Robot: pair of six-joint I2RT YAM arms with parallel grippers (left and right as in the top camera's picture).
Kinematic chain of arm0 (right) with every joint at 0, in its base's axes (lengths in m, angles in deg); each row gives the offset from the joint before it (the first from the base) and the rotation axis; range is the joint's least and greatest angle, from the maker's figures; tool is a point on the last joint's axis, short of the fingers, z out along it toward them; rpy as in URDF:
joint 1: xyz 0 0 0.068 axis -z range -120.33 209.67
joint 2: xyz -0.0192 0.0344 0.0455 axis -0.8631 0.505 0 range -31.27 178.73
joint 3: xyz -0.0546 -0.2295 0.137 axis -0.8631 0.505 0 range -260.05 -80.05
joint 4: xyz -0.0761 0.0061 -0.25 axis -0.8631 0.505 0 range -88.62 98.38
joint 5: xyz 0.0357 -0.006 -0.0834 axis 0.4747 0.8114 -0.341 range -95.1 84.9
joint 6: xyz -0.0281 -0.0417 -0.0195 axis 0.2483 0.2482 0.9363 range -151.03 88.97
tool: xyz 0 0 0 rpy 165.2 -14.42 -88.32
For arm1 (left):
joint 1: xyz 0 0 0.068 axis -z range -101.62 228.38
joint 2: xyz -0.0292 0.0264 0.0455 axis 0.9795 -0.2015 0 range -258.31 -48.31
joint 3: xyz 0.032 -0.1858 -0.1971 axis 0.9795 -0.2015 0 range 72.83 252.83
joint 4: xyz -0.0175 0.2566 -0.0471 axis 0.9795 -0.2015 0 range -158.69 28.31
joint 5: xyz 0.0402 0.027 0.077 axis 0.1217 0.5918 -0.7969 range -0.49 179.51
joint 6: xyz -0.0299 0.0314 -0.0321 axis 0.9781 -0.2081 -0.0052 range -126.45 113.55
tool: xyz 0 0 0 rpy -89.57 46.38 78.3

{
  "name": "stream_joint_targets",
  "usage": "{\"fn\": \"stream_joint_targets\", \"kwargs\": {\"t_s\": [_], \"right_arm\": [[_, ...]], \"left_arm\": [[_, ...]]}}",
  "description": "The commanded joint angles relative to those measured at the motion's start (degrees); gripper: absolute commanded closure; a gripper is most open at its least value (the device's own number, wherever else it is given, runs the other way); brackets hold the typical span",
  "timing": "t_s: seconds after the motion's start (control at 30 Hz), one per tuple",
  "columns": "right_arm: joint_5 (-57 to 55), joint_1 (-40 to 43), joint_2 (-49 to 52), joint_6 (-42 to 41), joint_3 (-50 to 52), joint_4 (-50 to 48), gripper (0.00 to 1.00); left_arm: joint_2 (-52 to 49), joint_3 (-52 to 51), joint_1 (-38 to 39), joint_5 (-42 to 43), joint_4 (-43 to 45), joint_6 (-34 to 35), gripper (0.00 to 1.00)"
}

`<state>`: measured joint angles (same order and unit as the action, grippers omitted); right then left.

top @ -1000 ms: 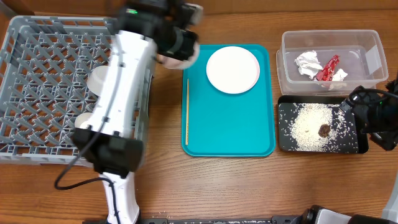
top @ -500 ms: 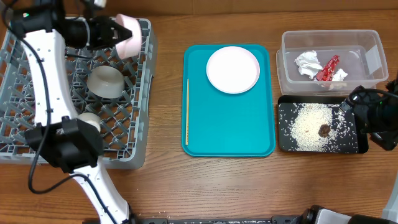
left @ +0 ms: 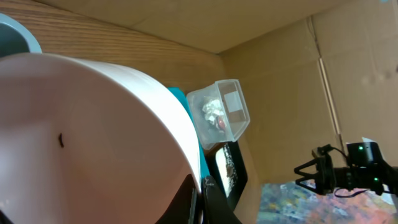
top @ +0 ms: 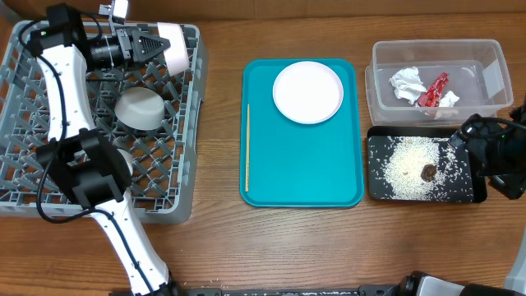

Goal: Sort waste into correct bins and load items into the dishwasher
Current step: 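Set the pink-rimmed bowl on its side in the rack and release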

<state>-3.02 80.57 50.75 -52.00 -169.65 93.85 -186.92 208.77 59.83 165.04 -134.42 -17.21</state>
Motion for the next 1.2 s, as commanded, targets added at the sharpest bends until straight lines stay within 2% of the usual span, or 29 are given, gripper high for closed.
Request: {"fn": "stream_joint_targets", "kwargs": {"t_s": [0.0, 0.2, 0.3, 0.37, 0.4, 0.5, 0.53, 0.63, 0.7, 0.73, 0.8, 0.97, 1.17], "right_arm": [[-0.7, -0.2, -0.3, 0.0, -0.4, 0.0, 0.00], [-0.7, -0.2, -0.3, 0.2, -0.4, 0.3, 0.00], [-0.7, -0.2, -0.3, 0.2, -0.4, 0.3, 0.00], [-0.7, -0.2, -0.3, 0.2, -0.4, 0.3, 0.00], [-0.7, -0.2, -0.3, 0.2, -0.4, 0.3, 0.00], [-0.7, -0.2, -0.3, 0.2, -0.4, 0.2, 0.00], [-0.7, -0.2, -0.3, 0.2, -0.4, 0.2, 0.00], [-0.7, -0.2, -0.3, 0.2, -0.4, 0.3, 0.00], [-0.7, -0.2, -0.3, 0.2, -0.4, 0.3, 0.00], [-0.7, -0.2, -0.3, 0.2, -0.4, 0.3, 0.00], [-0.7, -0.2, -0.3, 0.2, -0.4, 0.3, 0.00], [-0.7, -0.2, -0.3, 0.2, -0.4, 0.3, 0.00], [-0.8, -0.2, -0.3, 0.2, -0.4, 0.7, 0.00]], "left_arm": [[-2.9, 1.0, -1.1, 3.6, 0.2, -1.2, 0.96], [-4.8, 1.0, -4.0, 2.3, 0.6, -1.2, 0.96], [-4.8, 1.0, -6.0, -0.1, 0.4, -1.2, 0.90], [-4.8, 1.0, -7.4, -2.2, -0.9, -1.2, 0.78], [-4.8, 1.0, -8.1, -3.6, -1.8, -1.2, 0.68], [-4.8, 1.0, -9.9, -6.6, -4.6, -1.2, 0.46], [-4.8, 1.0, -10.5, -7.8, -5.5, -1.2, 0.42], [-4.6, 1.1, -12.2, -10.0, -8.2, -1.4, 0.38], [-4.2, 1.1, -13.2, -10.1, -9.9, -2.4, 0.30], [-3.7, 1.1, -13.7, -10.1, -10.9, -3.1, 0.24], [-2.3, 1.1, -14.6, -10.5, -12.2, -4.3, 0.00], [4.7, 1.1, -15.7, -20.3, -11.5, -4.0, 0.00], [17.2, 1.1, -14.7, -34.3, -10.1, 4.8, 0.00]]}}
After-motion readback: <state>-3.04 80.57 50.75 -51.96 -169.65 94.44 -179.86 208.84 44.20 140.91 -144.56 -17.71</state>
